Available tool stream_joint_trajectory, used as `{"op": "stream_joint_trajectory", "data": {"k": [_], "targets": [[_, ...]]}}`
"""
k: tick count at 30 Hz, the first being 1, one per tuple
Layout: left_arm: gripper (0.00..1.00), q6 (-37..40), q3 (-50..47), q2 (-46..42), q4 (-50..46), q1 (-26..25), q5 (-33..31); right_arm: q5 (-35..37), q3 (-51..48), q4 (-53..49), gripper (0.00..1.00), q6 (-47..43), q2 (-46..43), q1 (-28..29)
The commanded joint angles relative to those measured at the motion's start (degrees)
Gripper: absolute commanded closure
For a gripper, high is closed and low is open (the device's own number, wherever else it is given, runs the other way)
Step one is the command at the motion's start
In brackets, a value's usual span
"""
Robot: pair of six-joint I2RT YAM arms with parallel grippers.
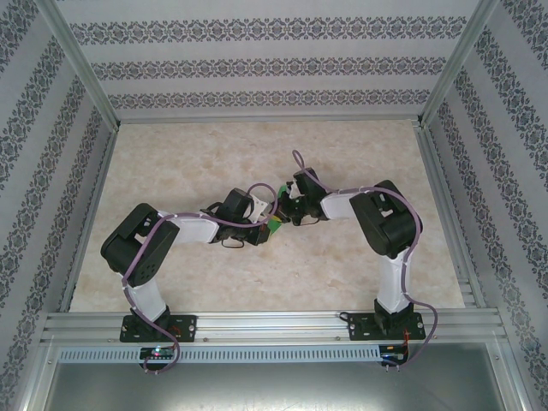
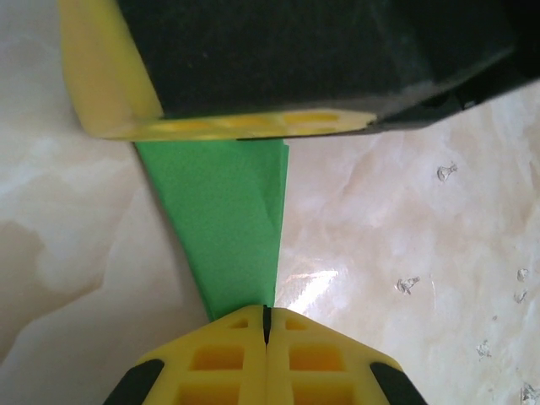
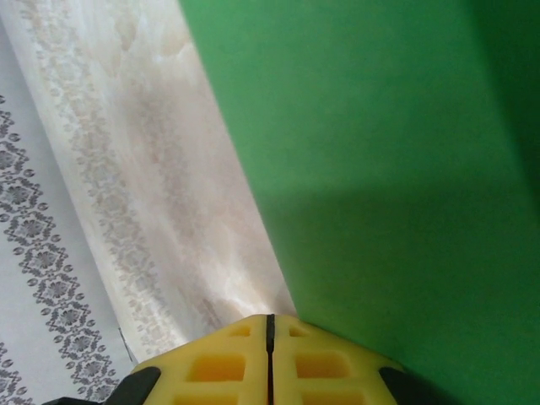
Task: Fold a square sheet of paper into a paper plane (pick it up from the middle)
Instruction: Fold the wing for the fifth time at the center of the table.
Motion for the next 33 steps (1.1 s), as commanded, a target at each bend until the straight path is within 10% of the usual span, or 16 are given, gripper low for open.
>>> {"op": "stream_joint_trajectory", "data": {"k": [1, 33], "targets": [[1.00, 2.3, -2.6, 3.3, -11.6, 0.5, -2.3, 8.2, 2.9, -7.1, 0.92, -3.8, 2.4, -2.8], [1.00, 3.2, -2.8, 3.8, -13.6, 0.6, 0.3, 11.9, 26.4, -23.1, 0.93, -8.9, 13.1, -10.2]]}}
